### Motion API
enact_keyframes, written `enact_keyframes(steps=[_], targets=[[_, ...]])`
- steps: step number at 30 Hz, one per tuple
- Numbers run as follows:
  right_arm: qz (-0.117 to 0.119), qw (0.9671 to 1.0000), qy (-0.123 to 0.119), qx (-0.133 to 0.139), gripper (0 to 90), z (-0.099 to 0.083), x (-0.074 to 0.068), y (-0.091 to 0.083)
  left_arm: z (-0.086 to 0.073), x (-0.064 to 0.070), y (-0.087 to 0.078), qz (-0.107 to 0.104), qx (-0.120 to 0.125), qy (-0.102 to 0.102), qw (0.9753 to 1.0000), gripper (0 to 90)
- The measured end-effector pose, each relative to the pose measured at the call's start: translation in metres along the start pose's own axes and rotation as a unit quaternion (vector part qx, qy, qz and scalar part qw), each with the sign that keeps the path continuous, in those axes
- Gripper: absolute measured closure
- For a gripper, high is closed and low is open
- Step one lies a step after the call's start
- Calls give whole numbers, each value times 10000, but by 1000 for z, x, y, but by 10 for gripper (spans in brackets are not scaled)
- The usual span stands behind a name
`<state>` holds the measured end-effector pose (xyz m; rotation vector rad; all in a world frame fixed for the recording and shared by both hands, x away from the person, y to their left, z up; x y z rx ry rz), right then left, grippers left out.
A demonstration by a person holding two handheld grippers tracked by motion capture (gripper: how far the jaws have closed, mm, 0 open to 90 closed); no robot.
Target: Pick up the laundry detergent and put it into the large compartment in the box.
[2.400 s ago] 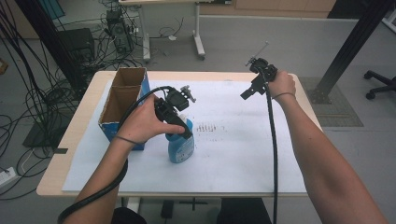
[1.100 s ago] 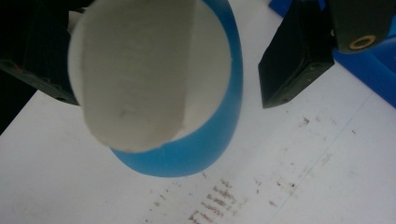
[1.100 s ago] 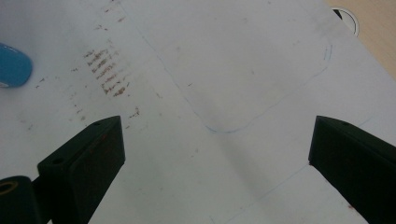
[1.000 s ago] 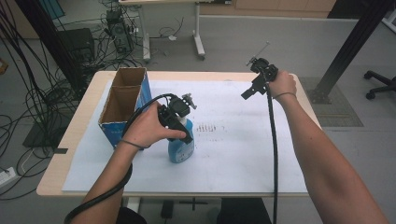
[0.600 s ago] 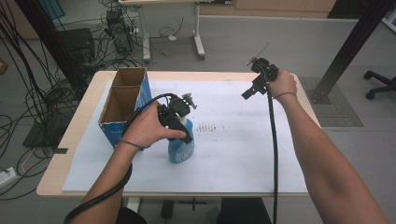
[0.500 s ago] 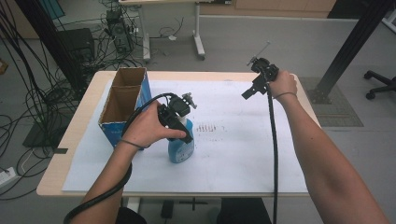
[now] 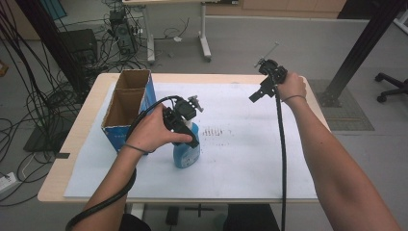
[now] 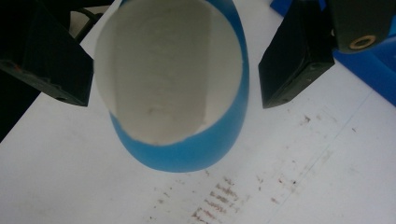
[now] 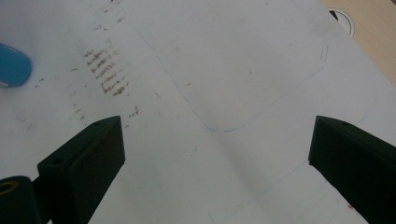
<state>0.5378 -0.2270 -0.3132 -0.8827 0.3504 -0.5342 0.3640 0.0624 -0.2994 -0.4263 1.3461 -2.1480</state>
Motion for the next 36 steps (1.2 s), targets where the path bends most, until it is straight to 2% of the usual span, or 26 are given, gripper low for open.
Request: enact_keyframes(steps=[36], targets=[[-16,10000,-45,-2,35,2,0,1,-1,-1,-1,-32,26,-18,10000,109]])
Point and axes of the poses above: each handheld gripper's, and its own axes: y roughly forward along the jaws, z roughly out of its top, x roughly to its right, the point moved 2 cm from there along y, roughly forward along the jaws, and after that the axes turned 9 degrees about x, right-handed, at the moved point
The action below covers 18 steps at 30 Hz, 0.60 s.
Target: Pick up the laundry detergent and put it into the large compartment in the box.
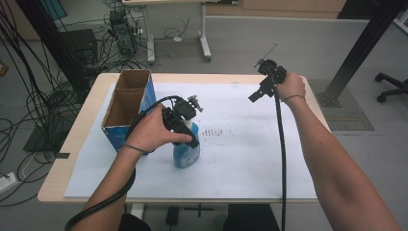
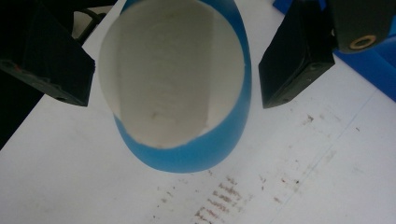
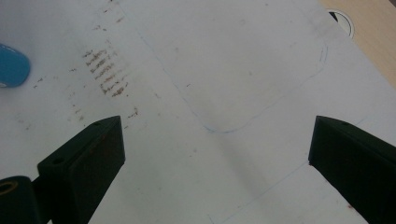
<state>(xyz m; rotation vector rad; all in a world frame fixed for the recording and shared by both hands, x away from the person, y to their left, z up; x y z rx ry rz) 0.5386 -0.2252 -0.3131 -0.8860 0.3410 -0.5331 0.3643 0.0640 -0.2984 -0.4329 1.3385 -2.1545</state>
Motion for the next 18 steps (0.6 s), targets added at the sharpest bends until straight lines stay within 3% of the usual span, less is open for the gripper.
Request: enact_keyframes(steps=[18], targets=[[-2,10000,11,16,35,-1,0,-3,1,2,-1,-56,0,52,10000,109]])
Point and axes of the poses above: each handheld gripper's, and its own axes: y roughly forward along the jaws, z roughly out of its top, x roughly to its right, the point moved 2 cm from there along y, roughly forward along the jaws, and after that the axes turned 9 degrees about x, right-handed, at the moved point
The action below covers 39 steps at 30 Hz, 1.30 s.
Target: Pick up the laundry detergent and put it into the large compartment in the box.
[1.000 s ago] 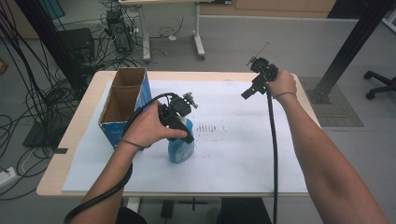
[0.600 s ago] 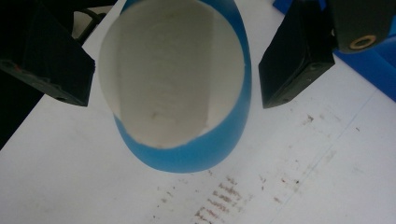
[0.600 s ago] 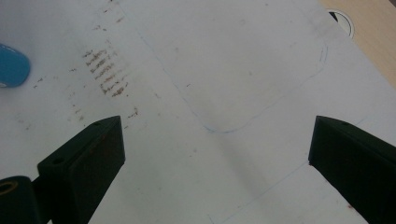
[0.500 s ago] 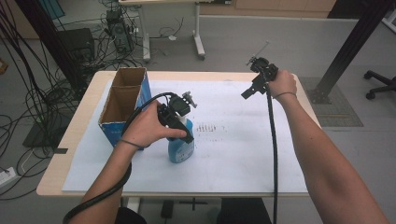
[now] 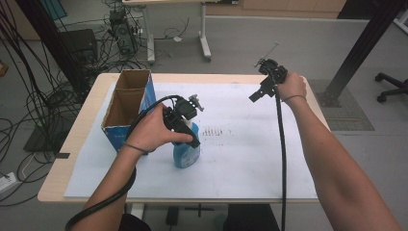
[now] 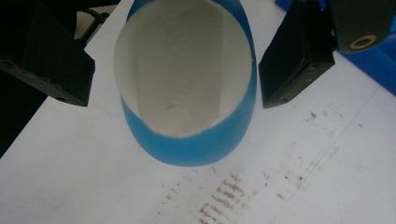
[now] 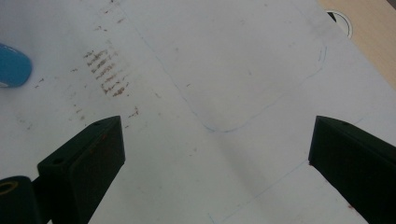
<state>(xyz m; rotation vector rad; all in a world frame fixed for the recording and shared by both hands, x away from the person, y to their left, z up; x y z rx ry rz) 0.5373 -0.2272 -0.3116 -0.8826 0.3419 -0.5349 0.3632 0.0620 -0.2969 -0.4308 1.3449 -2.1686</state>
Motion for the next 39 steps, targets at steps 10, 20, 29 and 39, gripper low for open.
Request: enact_keyframes(steps=[10,20,29,39], targets=[[22,10000,15,20,35,0,-1,0,-1,-1,0,39,-23,-18,10000,111],[17,10000,27,14,35,-1,0,-1,-1,-3,3,143,-94,56,9998,148],[20,10000,48,25,35,-2,1,-1,-3,-4,5,116,-168,77,9998,277],[27,10000,6,5,35,0,-1,1,-2,-3,4,172,-208,79,9996,369]])
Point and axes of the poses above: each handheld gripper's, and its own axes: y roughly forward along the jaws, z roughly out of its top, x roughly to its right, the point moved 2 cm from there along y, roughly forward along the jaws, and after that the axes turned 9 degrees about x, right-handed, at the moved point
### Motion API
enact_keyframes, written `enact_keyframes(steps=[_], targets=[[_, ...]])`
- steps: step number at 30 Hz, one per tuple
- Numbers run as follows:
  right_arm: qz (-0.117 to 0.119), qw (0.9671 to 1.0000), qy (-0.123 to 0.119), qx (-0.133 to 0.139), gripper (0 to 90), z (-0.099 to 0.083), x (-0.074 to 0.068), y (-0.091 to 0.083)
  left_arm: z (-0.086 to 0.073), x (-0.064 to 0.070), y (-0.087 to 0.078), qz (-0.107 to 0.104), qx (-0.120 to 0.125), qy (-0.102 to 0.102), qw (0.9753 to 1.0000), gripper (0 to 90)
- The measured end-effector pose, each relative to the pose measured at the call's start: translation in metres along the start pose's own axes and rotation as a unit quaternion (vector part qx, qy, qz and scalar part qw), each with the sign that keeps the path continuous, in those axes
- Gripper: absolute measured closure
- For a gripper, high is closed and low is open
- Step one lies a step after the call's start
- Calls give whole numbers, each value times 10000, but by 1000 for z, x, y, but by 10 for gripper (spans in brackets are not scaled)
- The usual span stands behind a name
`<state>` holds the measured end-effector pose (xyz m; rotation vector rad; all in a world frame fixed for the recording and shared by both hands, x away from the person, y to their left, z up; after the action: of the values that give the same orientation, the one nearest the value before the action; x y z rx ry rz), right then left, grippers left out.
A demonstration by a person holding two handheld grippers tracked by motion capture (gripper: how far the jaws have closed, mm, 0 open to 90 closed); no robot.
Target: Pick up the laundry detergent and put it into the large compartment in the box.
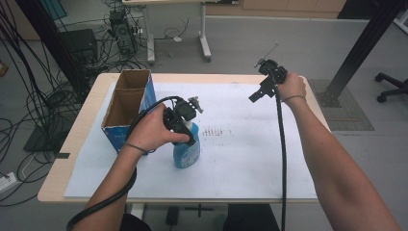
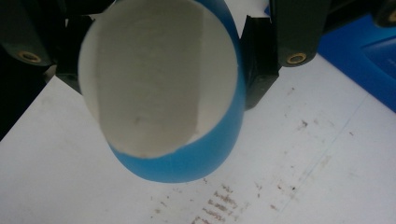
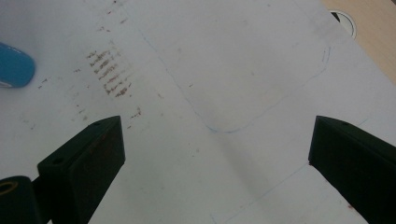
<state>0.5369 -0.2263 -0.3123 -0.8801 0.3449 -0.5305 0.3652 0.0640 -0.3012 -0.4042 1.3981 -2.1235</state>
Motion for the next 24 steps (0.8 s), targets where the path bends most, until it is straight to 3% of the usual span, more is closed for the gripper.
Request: enact_keyframes(steps=[24], targets=[[-18,10000,17,4,35,-2,3,-2,1,1,0,73,-48,43,10000,374]])
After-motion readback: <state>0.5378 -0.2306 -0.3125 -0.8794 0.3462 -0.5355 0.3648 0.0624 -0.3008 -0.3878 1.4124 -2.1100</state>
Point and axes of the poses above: each handheld gripper's, and its own axes: y roughly forward along the jaws, z roughly out of its top, x roughly to its right, the point moved 2 cm from there along y, roughly forward along the jaws, and after that the axes turned 9 degrees about x, right-handed, at the moved point
